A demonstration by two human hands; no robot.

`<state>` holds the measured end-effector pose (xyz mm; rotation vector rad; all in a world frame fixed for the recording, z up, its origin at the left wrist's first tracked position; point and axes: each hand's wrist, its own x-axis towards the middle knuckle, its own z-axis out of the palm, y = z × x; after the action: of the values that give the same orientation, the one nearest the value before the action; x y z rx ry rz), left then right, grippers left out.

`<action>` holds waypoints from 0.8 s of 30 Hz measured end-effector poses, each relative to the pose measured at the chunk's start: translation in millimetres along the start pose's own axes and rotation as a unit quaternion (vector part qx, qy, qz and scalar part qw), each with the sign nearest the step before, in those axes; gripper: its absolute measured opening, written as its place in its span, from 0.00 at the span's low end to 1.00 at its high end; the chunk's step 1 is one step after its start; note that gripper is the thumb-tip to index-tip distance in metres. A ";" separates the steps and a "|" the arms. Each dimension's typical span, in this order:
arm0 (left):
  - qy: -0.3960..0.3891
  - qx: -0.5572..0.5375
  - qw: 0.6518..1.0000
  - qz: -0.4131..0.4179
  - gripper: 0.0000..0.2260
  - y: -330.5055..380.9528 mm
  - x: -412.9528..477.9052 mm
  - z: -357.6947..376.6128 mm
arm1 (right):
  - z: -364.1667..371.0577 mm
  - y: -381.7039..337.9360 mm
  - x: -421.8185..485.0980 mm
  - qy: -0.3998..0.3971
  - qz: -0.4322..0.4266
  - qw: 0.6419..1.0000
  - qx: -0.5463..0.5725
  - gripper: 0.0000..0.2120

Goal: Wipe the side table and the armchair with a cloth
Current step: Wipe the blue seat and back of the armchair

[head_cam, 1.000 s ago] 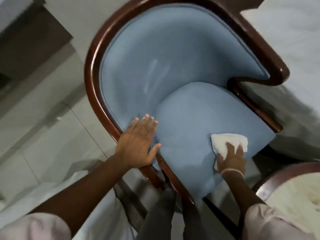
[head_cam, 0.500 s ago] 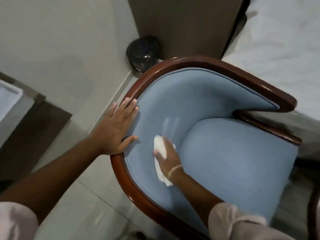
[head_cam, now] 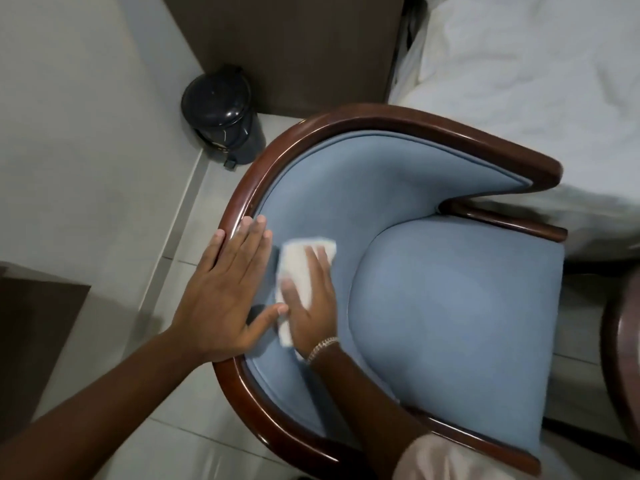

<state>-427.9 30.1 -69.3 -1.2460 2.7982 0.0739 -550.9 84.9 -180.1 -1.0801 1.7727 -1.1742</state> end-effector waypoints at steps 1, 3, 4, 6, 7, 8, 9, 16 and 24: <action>0.006 -0.003 1.000 0.004 0.40 -0.3 -0.2 0.9 | 9.8 -13.3 17.4 0.024 -0.021 0.999 -0.014 0.27; 0.023 -0.013 1.000 0.010 0.40 -2.6 -0.5 5.2 | 14.9 -14.1 59.0 0.093 -0.040 0.995 -0.012 0.29; 0.030 -0.014 0.999 0.012 0.40 -4.5 -1.3 7.6 | 11.3 -3.3 78.2 0.135 -0.028 0.990 0.003 0.28; 0.038 -0.015 0.999 0.015 0.40 -5.5 -4.1 10.8 | -2.7 29.6 91.7 0.171 0.044 0.984 0.040 0.26; 0.042 -0.020 0.999 0.015 0.40 -5.3 -4.5 11.8 | -8.2 45.6 81.4 0.147 0.098 0.983 0.051 0.27; 0.044 -0.024 0.999 0.014 0.40 -5.1 -4.5 12.2 | -12.1 58.6 61.0 0.095 0.154 0.982 0.049 0.28; 0.041 -0.025 0.999 0.011 0.40 -4.7 -4.4 11.5 | -16.4 69.6 36.4 0.021 0.204 0.978 0.029 0.29; 0.026 -0.163 0.976 -0.140 0.36 22.7 -15.5 -9.0 | -98.3 14.7 -53.3 -0.304 0.213 0.920 -0.128 0.26; 0.108 -0.775 0.521 -0.341 0.20 22.4 -84.1 -81.7 | -56.3 -175.4 -50.7 -0.222 -0.049 0.973 -0.033 0.22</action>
<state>-392.7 101.2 19.9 -2.3658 1.3748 2.8239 -539.6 109.7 9.0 -1.3621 1.4282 -0.8483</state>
